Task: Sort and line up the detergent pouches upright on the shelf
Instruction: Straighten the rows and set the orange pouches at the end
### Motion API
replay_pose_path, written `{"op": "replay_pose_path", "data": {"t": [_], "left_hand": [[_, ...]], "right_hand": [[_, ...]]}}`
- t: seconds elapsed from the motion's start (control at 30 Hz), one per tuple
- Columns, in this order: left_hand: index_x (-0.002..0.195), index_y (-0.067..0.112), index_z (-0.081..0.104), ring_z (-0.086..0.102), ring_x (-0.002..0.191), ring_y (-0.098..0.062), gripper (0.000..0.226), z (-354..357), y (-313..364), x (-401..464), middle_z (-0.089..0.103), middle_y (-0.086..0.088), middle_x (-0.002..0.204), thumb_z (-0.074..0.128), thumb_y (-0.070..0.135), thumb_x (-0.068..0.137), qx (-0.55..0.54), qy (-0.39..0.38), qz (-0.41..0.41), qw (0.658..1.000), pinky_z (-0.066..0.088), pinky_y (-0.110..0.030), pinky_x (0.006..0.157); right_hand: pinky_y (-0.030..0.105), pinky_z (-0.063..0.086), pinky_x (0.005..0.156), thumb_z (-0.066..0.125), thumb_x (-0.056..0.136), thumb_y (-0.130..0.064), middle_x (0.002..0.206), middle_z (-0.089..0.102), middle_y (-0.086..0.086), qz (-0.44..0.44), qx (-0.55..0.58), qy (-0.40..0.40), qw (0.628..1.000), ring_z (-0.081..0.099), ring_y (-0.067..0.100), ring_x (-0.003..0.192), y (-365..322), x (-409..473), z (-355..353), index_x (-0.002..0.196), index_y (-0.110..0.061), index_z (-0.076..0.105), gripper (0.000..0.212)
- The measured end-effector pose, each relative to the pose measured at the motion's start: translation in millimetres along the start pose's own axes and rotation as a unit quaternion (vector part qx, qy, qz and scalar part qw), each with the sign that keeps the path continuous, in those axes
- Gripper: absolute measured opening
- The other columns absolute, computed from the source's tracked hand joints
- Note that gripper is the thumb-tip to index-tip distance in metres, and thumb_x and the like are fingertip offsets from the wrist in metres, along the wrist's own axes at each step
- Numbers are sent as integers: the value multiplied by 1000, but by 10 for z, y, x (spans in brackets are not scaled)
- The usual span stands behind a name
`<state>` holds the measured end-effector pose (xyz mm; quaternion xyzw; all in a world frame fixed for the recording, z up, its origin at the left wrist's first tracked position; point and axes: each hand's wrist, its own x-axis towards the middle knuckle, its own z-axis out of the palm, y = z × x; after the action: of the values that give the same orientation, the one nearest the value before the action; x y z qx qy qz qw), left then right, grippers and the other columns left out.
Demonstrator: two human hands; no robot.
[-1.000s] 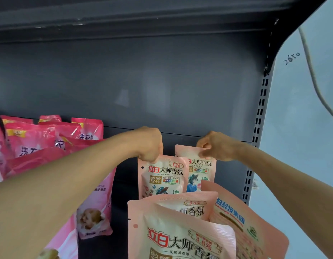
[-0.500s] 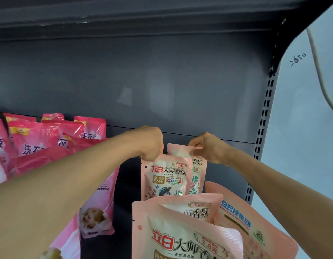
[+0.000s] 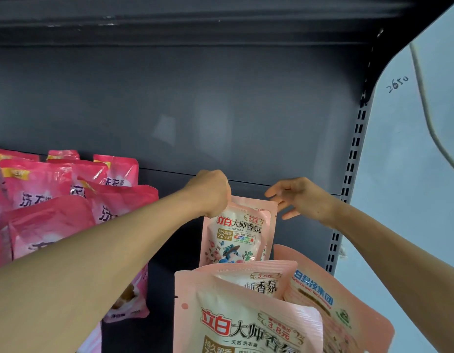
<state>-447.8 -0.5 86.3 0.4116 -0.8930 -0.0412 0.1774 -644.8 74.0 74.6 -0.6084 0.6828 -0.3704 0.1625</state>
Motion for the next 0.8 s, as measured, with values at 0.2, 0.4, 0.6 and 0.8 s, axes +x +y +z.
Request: {"op": "replay_pose_path", "data": {"t": [0.2, 0.4, 0.6, 0.8], "left_hand": [[103, 7, 72, 60, 100, -26, 28, 97, 27, 20, 68, -8, 105, 49, -3, 90, -46, 15, 19, 999, 53, -35, 84], [97, 15, 73, 59, 86, -21, 32, 122, 1, 26, 69, -5, 102, 52, -7, 86, -88, 13, 9, 996, 45, -26, 65], [103, 11, 72, 63, 91, -25, 32, 150, -6, 21, 68, -8, 105, 51, -7, 86, -131, 7, -10, 991, 51, -29, 68], [105, 9, 71, 63, 86, -24, 35, 154, -36, 2, 68, -10, 105, 52, -10, 84, -153, 2, -27, 988, 52, -27, 58]], "right_hand": [[35, 55, 77, 37, 100, -9, 95, 69, 7, -1, 4, 0, 1000, 67, 16, 84, 64, -73, 45, 98, -16, 62, 26], [21, 44, 80, 49, 97, -21, 107, 62, -6, -42, -11, 68, 997, 57, 12, 108, 11, -164, 77, 108, -17, 60, 16], [38, 26, 110, 67, 85, -29, 140, 40, -6, -65, -129, 52, 988, 28, 14, 135, -54, -257, 119, 78, -23, 70, 10], [35, 30, 106, 66, 86, -27, 141, 39, -7, -66, -141, 66, 986, 32, 16, 133, -104, -286, 159, 70, -30, 65, 16]]}}
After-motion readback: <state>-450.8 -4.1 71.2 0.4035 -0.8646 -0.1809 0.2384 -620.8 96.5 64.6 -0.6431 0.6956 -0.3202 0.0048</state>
